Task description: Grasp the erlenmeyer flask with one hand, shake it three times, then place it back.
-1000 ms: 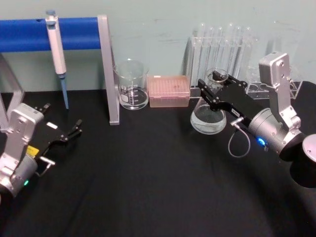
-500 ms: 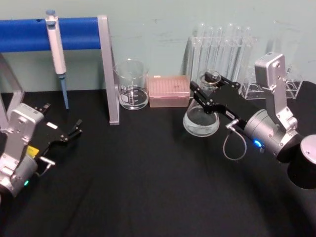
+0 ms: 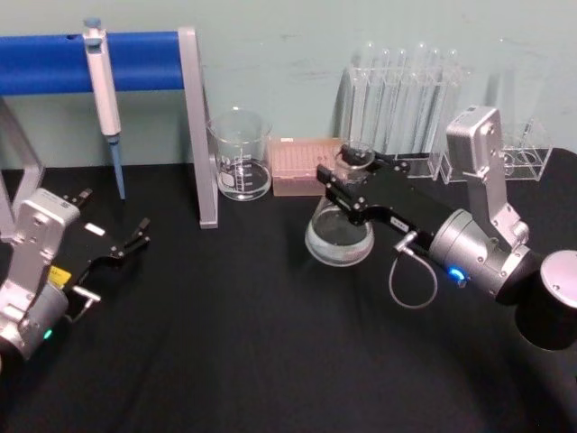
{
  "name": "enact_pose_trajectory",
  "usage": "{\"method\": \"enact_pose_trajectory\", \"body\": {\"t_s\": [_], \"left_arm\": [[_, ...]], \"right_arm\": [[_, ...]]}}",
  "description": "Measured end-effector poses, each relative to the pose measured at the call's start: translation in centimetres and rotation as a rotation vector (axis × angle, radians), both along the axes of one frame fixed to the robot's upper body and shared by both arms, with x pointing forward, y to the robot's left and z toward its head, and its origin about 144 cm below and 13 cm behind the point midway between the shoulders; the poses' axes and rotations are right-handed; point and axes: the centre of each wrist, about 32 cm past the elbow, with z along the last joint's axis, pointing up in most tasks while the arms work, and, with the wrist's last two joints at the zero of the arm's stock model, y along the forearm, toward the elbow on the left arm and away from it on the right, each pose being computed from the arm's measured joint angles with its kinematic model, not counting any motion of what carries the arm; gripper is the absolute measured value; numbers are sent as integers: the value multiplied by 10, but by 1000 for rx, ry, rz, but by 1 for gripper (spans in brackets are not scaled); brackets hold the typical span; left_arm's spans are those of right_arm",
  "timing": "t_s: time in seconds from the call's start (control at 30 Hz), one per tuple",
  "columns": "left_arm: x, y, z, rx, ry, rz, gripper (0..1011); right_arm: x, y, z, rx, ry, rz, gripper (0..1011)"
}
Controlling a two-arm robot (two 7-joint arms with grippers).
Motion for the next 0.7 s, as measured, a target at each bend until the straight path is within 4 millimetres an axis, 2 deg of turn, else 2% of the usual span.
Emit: {"method": "enact_pose_trajectory", "body": {"t_s": [0.7], "left_arm": [[0,0,0,0,0,0,1001]], "right_arm": [[4,12,-2,-25,-12,168,458]]}}
